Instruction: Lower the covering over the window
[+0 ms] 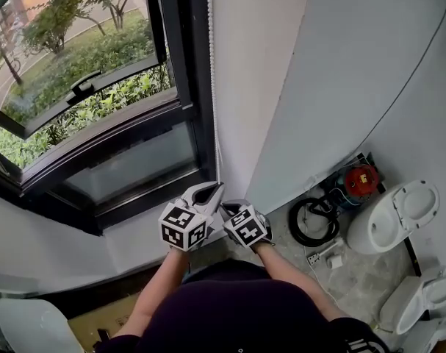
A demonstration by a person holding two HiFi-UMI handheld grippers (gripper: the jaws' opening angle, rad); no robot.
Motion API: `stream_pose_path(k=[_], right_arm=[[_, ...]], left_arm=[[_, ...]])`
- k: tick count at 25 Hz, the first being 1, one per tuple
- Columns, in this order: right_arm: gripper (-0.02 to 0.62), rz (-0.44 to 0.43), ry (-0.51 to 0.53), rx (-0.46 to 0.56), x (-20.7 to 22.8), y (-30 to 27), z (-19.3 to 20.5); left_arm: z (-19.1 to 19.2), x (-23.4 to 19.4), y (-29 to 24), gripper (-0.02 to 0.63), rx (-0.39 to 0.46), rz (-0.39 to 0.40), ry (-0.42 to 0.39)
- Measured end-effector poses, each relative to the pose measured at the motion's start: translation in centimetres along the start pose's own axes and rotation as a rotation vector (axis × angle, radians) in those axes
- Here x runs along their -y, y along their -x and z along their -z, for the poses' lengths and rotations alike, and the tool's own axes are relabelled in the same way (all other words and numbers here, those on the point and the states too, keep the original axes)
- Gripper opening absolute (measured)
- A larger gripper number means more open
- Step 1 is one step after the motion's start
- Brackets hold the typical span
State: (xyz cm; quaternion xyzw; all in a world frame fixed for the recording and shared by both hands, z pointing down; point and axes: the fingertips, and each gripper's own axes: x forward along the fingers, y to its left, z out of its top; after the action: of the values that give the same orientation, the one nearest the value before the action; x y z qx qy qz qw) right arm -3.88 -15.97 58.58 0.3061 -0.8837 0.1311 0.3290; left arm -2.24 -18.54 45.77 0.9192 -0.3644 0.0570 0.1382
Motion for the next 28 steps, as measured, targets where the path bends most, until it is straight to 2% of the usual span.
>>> stream_pose_path(k=[5, 7, 9, 14, 18, 24, 28], right_arm=[[0.012, -0.008, 0.008, -0.003, -0.3, 0.0, 0.0], [0.012, -0.009, 0.008, -0.001, -0.2, 0.0, -0.1], [0.012, -0.008, 0.008, 0.000, -0.1, 0.1, -0.2], [0.012, -0.006, 0.013, -0.003, 0.0, 0.2, 0.0], [0.012, -0.007, 0.021, -0.027, 0.2, 0.2, 0.8], [0.012, -0.008, 0.002, -0.034, 0.2, 0.3, 1.3], [0.015, -0.051, -0.041, -0.031, 0.3, 1.2, 1.1]], left_arm=[[1.0, 0.4, 0.0, 0.012, -0.006, 0.010, 0.004], [1.9, 0.6, -0.3, 0.012, -0.038, 0.015, -0.007], [3.8, 0.4, -0.6, 0.012, -0.077, 0.005, -0.007], [9.9, -0.7, -0.6, 0.012, -0.187, -0.018, 0.073], [12.8, -1.6, -0.1, 0.012, -0.239, -0.041, 0.102], [14.4, -2.5, 0.1, 0.012, -0.255, -0.049, 0.132], [14.3, -2.5, -0.3, 0.012, -0.251, -0.034, 0.121]])
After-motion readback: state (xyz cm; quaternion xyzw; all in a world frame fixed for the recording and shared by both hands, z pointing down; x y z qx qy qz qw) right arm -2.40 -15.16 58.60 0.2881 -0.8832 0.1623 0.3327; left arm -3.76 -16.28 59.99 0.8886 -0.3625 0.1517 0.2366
